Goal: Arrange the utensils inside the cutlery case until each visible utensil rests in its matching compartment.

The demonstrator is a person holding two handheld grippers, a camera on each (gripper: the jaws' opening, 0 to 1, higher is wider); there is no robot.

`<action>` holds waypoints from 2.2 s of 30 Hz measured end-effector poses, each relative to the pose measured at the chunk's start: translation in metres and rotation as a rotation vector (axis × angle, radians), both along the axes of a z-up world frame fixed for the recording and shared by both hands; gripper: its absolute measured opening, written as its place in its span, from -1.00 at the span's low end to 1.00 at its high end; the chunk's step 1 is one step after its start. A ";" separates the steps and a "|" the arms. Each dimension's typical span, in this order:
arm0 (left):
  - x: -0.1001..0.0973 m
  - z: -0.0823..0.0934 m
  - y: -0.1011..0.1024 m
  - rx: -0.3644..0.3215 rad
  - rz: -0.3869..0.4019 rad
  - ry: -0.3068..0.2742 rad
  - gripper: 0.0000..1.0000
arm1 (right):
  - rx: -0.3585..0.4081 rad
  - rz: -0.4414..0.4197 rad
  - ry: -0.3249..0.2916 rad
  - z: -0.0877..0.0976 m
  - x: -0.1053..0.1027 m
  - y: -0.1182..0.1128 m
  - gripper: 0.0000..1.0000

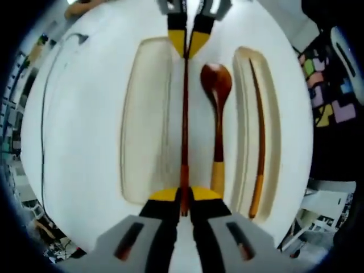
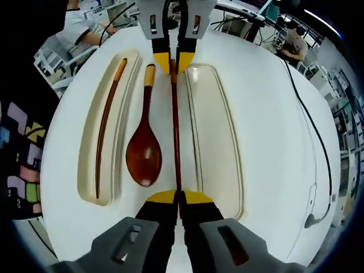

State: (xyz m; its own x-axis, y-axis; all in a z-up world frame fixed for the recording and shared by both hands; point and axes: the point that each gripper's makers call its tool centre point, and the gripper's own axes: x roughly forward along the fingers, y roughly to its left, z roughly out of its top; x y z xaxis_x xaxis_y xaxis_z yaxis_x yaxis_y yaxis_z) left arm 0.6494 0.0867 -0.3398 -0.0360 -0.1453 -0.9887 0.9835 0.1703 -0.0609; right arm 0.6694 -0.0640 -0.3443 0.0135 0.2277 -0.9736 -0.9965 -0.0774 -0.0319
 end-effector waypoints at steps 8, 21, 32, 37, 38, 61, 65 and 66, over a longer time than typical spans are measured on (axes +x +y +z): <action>0.009 0.020 0.013 -0.031 0.004 -0.080 -0.88 | 0.006 0.032 -0.110 0.033 0.014 0.010 -1.00; -0.001 0.042 0.015 -0.055 -0.031 -0.123 -0.88 | 0.021 0.020 -0.116 0.052 -0.003 0.011 -1.00; -0.022 0.043 0.007 -0.077 -0.046 -0.102 -0.88 | 0.032 0.013 -0.096 0.052 -0.020 0.002 -1.00; -0.035 0.042 0.004 -0.078 -0.060 -0.091 -0.88 | 0.035 0.014 -0.084 0.053 -0.028 -0.001 -1.00; -0.036 0.042 0.004 -0.074 -0.065 -0.091 -0.88 | 0.036 0.007 -0.073 0.052 -0.030 -0.001 -1.00; -0.070 0.031 0.005 -0.027 -0.129 -0.038 -0.88 | 0.039 -0.036 0.087 0.035 -0.076 0.000 -0.99; -0.071 0.030 0.007 -0.013 -0.142 -0.045 -0.87 | 0.040 -0.038 0.102 0.030 -0.078 0.002 -0.99; -0.071 0.029 0.007 -0.013 -0.140 -0.045 -0.87 | 0.038 -0.036 0.100 0.029 -0.078 0.002 -0.99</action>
